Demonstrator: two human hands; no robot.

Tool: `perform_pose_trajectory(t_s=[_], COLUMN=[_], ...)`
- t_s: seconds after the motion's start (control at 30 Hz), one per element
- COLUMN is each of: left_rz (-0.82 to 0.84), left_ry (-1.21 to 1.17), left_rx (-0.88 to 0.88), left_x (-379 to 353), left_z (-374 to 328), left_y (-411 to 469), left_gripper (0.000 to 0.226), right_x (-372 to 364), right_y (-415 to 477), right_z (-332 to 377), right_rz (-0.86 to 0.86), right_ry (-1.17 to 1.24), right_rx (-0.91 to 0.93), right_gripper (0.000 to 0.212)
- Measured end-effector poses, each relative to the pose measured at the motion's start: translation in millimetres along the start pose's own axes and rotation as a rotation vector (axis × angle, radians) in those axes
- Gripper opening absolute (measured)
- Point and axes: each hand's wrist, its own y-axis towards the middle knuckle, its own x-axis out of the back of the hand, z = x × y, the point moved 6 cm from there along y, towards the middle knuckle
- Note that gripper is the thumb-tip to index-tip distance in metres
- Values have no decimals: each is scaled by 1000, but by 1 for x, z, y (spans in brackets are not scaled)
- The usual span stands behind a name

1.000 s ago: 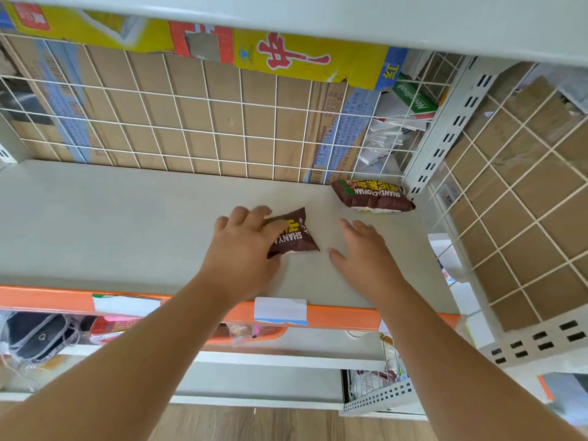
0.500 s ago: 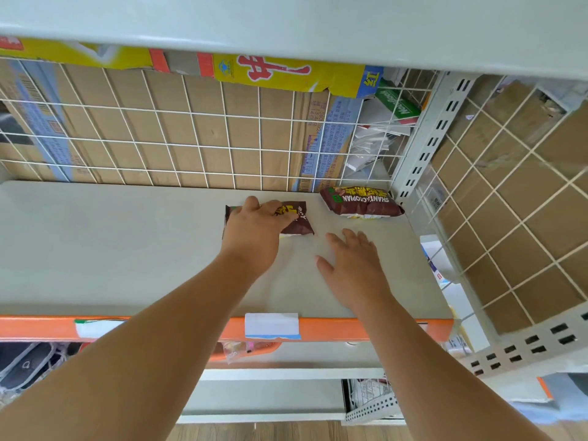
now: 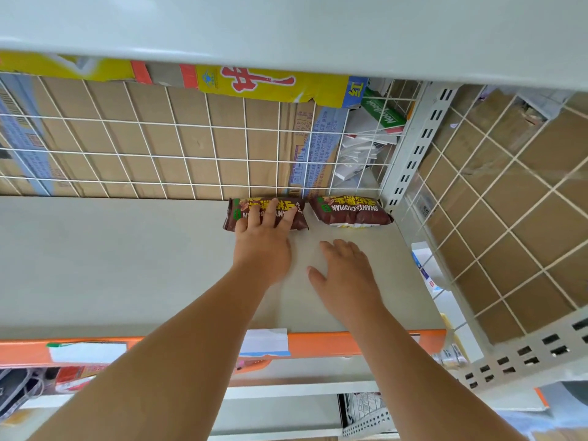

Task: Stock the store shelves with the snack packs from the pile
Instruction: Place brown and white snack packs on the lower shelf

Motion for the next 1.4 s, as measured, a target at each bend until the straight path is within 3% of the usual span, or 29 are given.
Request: perform_pose_trajectory(t_s=[0.13,0.23,0.3,0.4,0.47,0.77,1.03,1.23,1.4], left_rz=[-139,-156,-152,-114,-73,-27,-116,-136,-174], left_ry=[-75,-64,-63,-88,-105,-103,-96,-132,-165], left_rx=[12,16,44,69,57,-11,-20,103,314], left_x=[0,4,5,1,-3,-8,3,32,72], left_z=[-3,-4,-3,-1,-1,-2,2,70,149], left_y=[-10,-10,-11,-11,-8,-1,-8,-57,-132], left_gripper=[66,65,65,68,72,77,74,76,73], right_x=[27,56,59,40,26,14,28,43,43], right_y=[9,33,55,73,71,67,60,38,13], right_z=[-3,-7,-14,-24,-24,-10,-4,60,170], right_rz=[-203,-371,-268,25,105,44,16,-37,27], right_ry=[88,43,3,-39,-44,-75,-98,-119,-39], right_rx=[44,47,-15,-78,-79,-117,-71,100,328], right_gripper=[37,46,58,70,78,76,81,78,76])
